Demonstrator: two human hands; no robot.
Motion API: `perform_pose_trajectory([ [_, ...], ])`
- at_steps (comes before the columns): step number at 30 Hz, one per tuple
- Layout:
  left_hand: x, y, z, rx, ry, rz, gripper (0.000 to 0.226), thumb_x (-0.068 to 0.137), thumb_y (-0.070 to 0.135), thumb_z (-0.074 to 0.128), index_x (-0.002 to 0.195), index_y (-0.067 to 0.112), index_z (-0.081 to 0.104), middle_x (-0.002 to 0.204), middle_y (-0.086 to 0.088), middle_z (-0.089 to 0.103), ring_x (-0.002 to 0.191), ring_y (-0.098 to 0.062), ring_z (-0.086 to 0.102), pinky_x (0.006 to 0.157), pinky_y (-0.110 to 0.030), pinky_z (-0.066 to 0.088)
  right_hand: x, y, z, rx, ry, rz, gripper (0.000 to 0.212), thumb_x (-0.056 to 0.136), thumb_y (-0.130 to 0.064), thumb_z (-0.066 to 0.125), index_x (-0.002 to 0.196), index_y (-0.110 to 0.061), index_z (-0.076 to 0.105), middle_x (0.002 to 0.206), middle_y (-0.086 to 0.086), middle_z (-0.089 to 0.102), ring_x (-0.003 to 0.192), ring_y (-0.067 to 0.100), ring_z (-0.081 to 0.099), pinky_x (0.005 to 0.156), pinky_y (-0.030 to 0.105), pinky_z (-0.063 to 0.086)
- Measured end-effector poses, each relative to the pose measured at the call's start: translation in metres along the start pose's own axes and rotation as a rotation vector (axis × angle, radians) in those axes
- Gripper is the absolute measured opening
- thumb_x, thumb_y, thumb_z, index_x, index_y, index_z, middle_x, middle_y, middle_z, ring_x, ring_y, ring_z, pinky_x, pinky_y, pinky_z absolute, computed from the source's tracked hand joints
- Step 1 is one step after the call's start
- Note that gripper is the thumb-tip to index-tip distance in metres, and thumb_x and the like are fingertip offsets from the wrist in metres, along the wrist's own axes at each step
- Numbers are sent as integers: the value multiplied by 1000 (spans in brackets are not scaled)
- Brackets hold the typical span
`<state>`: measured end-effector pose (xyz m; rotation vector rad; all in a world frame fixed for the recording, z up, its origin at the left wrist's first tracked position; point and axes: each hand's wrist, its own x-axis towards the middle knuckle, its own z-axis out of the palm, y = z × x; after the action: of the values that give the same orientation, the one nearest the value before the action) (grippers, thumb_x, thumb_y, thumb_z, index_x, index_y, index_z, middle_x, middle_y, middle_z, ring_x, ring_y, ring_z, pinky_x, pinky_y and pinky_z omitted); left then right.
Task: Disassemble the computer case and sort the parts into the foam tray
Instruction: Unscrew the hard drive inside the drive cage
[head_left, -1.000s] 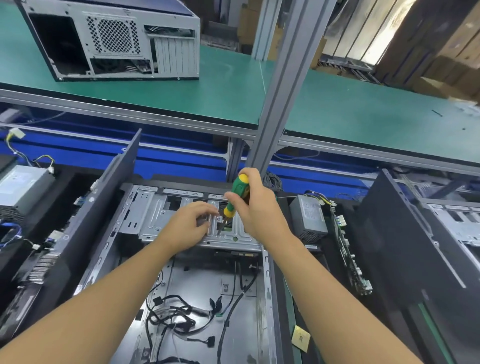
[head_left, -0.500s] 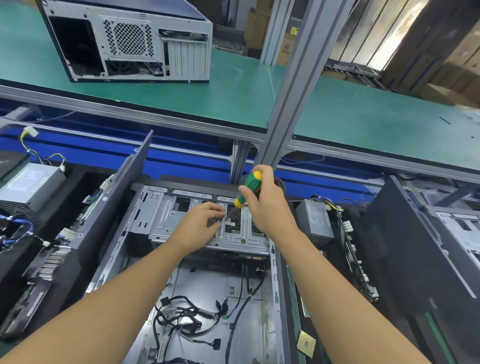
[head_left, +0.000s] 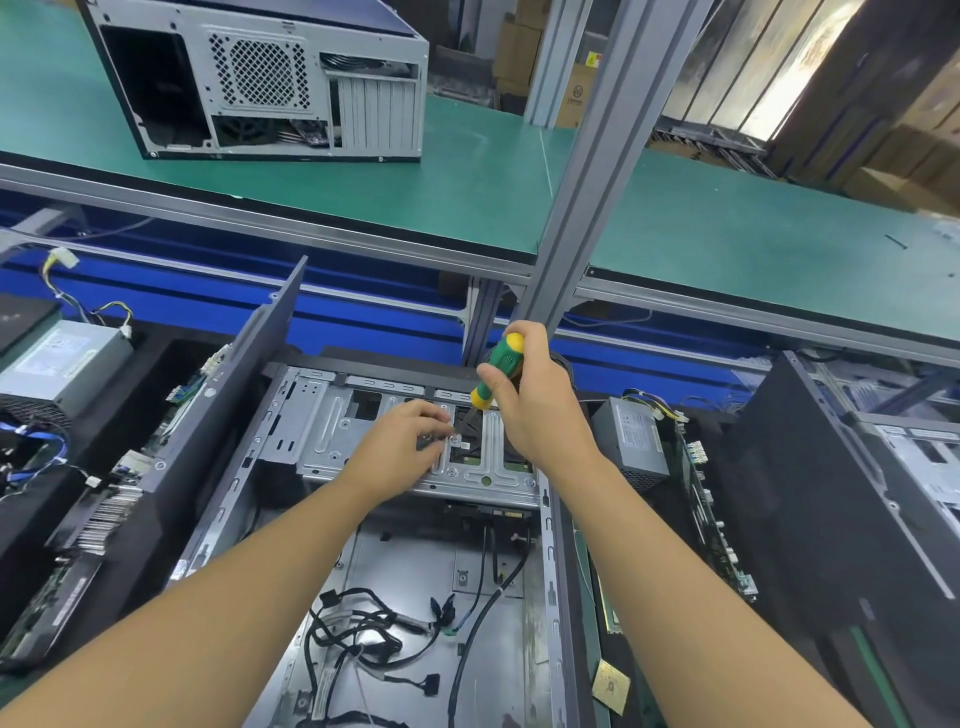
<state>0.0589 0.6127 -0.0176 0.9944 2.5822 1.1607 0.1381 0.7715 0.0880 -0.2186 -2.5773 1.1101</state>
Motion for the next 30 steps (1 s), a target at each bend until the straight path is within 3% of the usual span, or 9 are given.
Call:
perform_pose_trajectory([
  [4,1,0,1,1,-3,-2,25,95,16,65,118,17,73,121,12,59,112,-5,54,103,-28,47,1,-2,3,-16,-26,-3,35,102,-28,57,129,-23,36,89,-3,57,74,11,56,62,22,40],
  [10,1,-2,1,15,-12,1,24,95,17,65,118,19,73,120,14,58,112,-4,53,103,-28,46,0,0,0,14,8,10,31,101,-28,58,122,-29,35,85,-11,54,69,4,55,57,9,41],
  [15,1,-2,0,18,-9,5,25,94,17,65,118,18,73,121,13,59,113,-5,52,103,-28,46,1,1,2,10,3,19,31,101,-29,57,123,-27,35,83,-10,54,66,4,54,55,12,39],
  [23,1,-1,0,33,-22,1,24,95,15,64,117,17,73,123,12,59,112,-4,51,96,-12,38,6,-8,6,-145,-64,-64,39,97,-35,63,122,-20,37,82,-12,52,72,10,59,60,27,50],
  [26,2,-1,0,31,-16,-2,22,94,14,66,115,14,74,123,10,60,108,-1,48,85,6,29,10,-15,8,-221,-125,-121,38,96,-37,65,117,-23,36,78,-17,48,65,3,52,53,18,38],
  [30,2,0,0,31,-9,11,22,94,13,66,114,13,74,121,8,60,107,-3,49,83,8,26,13,-22,8,-299,-233,-162,38,98,-35,61,122,-20,37,76,-10,49,62,5,49,51,20,32],
])
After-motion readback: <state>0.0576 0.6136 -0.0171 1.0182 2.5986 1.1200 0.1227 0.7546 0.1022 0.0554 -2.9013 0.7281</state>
